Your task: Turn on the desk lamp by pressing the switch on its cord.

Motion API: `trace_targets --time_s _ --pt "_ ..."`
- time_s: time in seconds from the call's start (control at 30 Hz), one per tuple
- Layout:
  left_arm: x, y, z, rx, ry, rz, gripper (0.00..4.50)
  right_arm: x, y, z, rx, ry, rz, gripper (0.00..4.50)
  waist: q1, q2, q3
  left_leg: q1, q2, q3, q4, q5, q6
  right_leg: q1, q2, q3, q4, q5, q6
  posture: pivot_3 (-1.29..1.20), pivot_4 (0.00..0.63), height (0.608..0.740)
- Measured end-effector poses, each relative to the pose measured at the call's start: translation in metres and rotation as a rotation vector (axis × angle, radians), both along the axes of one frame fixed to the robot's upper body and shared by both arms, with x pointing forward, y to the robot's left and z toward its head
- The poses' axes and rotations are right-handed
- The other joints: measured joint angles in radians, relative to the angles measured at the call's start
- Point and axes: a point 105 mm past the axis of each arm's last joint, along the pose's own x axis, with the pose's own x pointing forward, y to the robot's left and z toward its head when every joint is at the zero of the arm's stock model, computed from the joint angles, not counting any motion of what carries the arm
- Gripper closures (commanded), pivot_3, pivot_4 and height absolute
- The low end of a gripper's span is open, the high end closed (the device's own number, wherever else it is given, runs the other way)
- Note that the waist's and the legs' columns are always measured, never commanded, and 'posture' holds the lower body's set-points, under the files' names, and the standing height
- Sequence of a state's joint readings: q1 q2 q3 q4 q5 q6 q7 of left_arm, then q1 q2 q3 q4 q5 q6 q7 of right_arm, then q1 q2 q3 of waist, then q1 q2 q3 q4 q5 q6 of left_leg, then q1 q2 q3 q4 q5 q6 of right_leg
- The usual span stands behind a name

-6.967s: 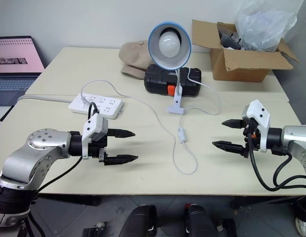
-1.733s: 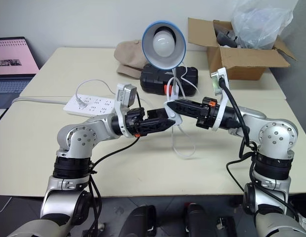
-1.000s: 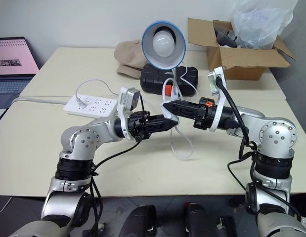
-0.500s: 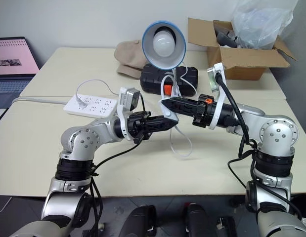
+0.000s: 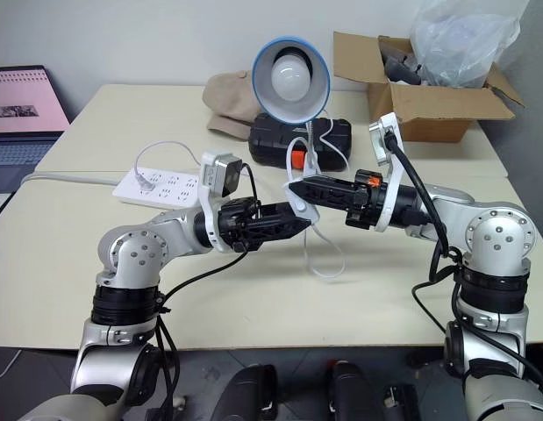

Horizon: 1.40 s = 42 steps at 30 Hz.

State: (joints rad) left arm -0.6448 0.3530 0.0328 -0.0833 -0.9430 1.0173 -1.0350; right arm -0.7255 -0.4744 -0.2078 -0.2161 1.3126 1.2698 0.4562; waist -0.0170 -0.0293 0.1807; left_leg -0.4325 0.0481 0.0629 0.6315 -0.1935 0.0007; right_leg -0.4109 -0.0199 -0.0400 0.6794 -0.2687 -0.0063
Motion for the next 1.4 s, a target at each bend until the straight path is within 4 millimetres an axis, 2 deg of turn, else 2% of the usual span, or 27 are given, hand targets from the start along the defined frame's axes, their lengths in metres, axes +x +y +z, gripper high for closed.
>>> trace_targets --time_s 0.3,0.4,0.63,0.73,0.83,1.07,1.13,1.17,1.4 --pt "-0.0004 -0.0023 -0.0007 -0.002 0.002 -0.005 1.81 0.0000 0.0010 -0.0007 0.000 0.001 0.010 4.11 0.000 0.000 0.000 0.000 0.000 0.000 0.000 0.000 0.000 0.000 0.000 0.000 0.000 0.000 0.000 0.00 0.150 0.740" --pt "0.0002 -0.0025 -0.0010 -0.005 0.005 -0.004 2.23 -0.0003 0.0009 0.0000 0.004 -0.003 0.014 4.11 0.000 0.000 0.000 0.000 0.000 0.000 0.000 0.000 0.000 0.000 0.000 0.000 0.000 0.000 0.000 0.00 0.150 0.740" --pt "0.0043 -0.0036 -0.0029 -0.012 0.018 0.017 3.60 -0.0006 0.0007 0.0004 0.005 -0.005 0.017 4.11 0.000 0.000 0.000 0.000 0.000 0.000 0.000 0.000 0.000 0.000 0.000 0.000 0.000 0.000 0.000 0.00 0.150 0.740" --pt "0.0046 -0.0037 -0.0027 -0.013 0.015 0.019 3.91 0.0004 0.0002 0.0005 0.009 -0.003 0.012 4.11 0.000 0.000 0.000 0.000 0.000 0.000 0.000 0.000 0.000 0.000 0.000 0.000 0.000 0.000 0.000 0.00 0.150 0.740" --pt "0.0049 -0.0038 -0.0027 -0.012 0.012 0.022 4.02 0.0014 0.0001 0.0001 0.008 0.000 0.007 4.11 0.000 0.000 0.000 0.000 0.000 0.000 0.000 0.000 0.000 0.000 0.000 0.000 0.000 0.000 0.000 0.00 0.150 0.740" --pt "0.0052 -0.0033 -0.0032 -0.005 -0.010 0.024 4.02 0.0015 0.0008 -0.0004 0.006 0.001 0.007 4.11 0.000 0.000 0.000 0.000 0.000 0.000 0.000 0.000 0.000 0.000 0.000 0.000 0.000 0.000 0.000 0.00 0.150 0.740" --pt "0.0050 -0.0025 -0.0036 0.001 -0.016 0.022 3.33 0.0013 0.0014 -0.0009 0.004 0.003 0.010 4.11 0.000 0.000 0.000 0.000 0.000 0.000 0.000 0.000 0.000 0.000 0.000 0.000 0.000 0.000 0.000 0.00 0.150 0.740" --pt "0.0050 -0.0025 -0.0037 0.002 -0.017 0.022 3.34 0.0013 0.0015 -0.0010 0.004 0.003 0.010 4.11 0.000 0.000 0.000 0.000 0.000 0.000 0.000 0.000 0.000 0.000 0.000 0.000 0.000 0.000 0.000 0.00 0.150 0.740" --pt "0.0034 0.0002 -0.0058 0.010 -0.004 -0.001 2.15 0.0007 0.0025 -0.0011 0.003 0.001 0.013 4.11 0.000 0.000 0.000 0.000 0.000 0.000 0.000 0.000 0.000 0.000 0.000 0.000 -0.001 0.000 0.000 0.00 0.150 0.740"
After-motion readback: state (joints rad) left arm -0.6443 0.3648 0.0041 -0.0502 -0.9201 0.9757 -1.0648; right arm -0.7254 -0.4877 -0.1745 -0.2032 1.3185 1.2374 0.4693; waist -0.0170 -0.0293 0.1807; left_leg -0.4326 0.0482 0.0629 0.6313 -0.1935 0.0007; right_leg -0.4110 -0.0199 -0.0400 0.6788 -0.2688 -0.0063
